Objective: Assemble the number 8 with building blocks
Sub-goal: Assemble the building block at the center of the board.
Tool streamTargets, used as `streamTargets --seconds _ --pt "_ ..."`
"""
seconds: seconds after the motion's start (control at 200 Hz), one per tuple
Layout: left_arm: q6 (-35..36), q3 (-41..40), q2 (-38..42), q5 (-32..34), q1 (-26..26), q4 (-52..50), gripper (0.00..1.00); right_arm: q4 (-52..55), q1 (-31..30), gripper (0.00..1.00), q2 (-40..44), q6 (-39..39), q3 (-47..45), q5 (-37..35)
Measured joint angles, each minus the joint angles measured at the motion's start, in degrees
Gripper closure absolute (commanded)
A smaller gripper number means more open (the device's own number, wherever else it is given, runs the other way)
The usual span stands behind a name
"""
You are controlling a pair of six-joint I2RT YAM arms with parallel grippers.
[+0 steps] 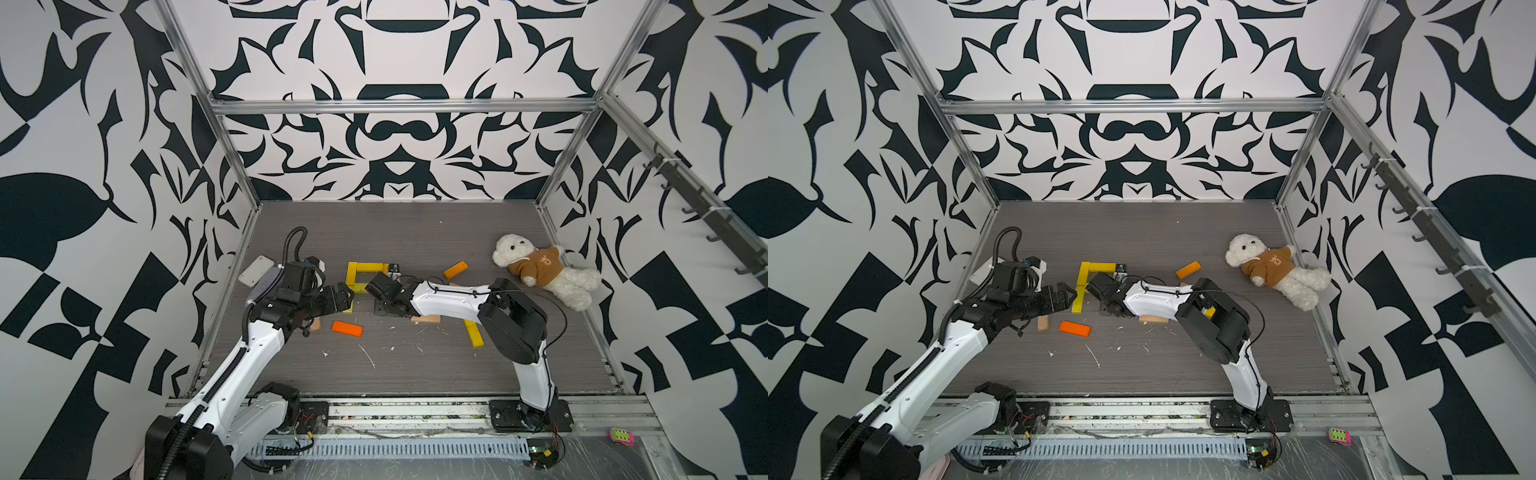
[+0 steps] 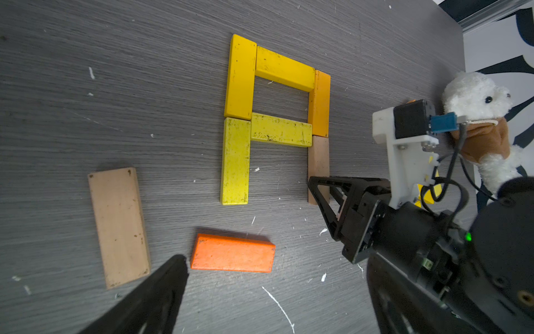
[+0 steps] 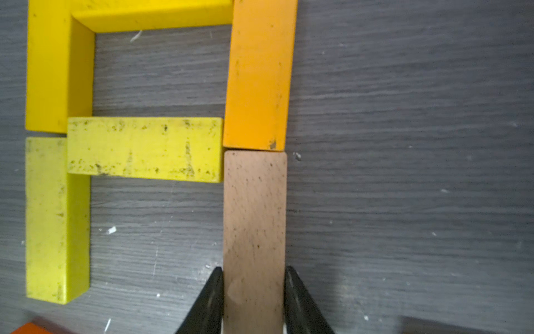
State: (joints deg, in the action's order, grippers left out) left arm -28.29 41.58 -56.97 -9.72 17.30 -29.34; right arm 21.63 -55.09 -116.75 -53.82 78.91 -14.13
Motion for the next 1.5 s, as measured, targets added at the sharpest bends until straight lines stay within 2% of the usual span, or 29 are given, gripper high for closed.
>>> streamTargets --seconds 0.105,0.53,0.72,0.985,1.135,1.265,1.504 --pt "0.0 0.0 -0.22 -0.2 -0.04 0.0 0.01 -0.48 0.0 0.55 0.0 -0.07 0.0 0.09" --pt "0.0 -1.16 -0.79 -0.59 -0.22 0.83 0.01 -0.94 0.0 0.53 0.0 -0.02 -0.02 0.15" --pt "-0.02 -1.16 -2.21 -0.44 -0.44 0.42 0.01 -1.38 0.0 0.44 0.24 0.74 -0.92 0.11" --pt "-2.75 -2.56 -3.17 -0.46 0.39 -0.59 0.01 -2.05 -0.42 0.23 5.97 4.94 -3.72 0.63" --pt "-5.57 -4.94 -3.15 -0.17 1.7 -0.9 0.0 -5.42 -0.9 0.21 12.5 8.98 -8.22 3.67" --pt "-7.82 -6.73 -3.65 -0.15 1.86 -0.94 0.01 -7.61 -0.94 0.25 17.14 14.6 -12.41 7.1" --pt "-9.18 -6.82 -9.99 -0.87 1.86 0.57 0.01 -8.87 -1.05 0.32 21.44 27.65 -16.06 14.73"
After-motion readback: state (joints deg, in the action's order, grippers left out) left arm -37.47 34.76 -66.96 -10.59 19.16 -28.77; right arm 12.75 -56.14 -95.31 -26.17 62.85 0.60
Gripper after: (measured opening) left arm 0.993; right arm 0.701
